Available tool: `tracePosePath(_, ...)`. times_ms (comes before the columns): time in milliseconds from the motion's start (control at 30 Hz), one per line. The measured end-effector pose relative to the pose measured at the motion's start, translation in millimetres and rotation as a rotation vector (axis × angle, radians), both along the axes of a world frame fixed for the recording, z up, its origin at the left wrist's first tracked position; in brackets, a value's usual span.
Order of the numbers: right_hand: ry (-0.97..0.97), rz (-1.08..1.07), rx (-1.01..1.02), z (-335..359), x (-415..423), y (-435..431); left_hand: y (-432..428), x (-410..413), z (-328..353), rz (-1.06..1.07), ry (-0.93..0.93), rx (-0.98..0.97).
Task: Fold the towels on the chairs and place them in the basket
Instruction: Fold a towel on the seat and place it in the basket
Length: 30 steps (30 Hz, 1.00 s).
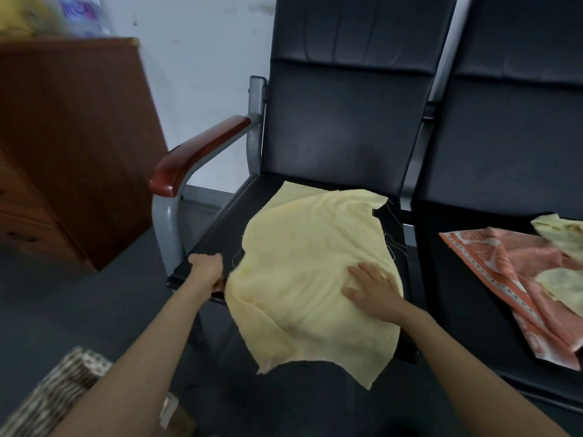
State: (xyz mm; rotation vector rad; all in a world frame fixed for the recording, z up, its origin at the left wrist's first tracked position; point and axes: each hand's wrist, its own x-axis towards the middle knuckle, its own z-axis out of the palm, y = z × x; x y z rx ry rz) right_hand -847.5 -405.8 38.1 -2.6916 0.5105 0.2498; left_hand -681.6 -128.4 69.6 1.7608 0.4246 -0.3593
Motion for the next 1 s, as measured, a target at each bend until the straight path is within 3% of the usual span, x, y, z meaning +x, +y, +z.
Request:
tracePosePath(67,0.018,0.006,-0.011,1,0,-4,-3,-11,-5,-0.169,-0.285,0.444)
tracePosePath(100,0.028,0.013,-0.014,1,0,-5,-6,-18,-4,-0.231,-0.467,0.561)
tracePosePath(167,0.033,0.022,-0.011,3,0,-5,-17,-34,0,-0.375,-0.716,0.574)
tracePosePath(233,0.036,0.029,-0.003,5,1,-5,-33,-45,4,-0.721,-0.720,0.643)
tracePosePath(333,0.102,0.040,-0.002,13,2,-9,-52,-55,5,-1.146,-0.510,0.892)
tracePosePath(533,0.260,0.072,0.071,18,-1,-12,-62,-43,-9,-1.153,-0.255,0.935)
tracePosePath(767,0.093,0.044,0.078,15,60,-51,-93,23,-2,-1.247,-0.164,0.892)
tracePosePath(900,0.048,0.031,-0.012,2,99,-69,-119,54,-13,-1.194,-0.210,0.892)
tracePosePath(1000,-0.245,-0.131,-0.099,1,112,-74,-143,72,-24,-0.918,-0.517,0.895)
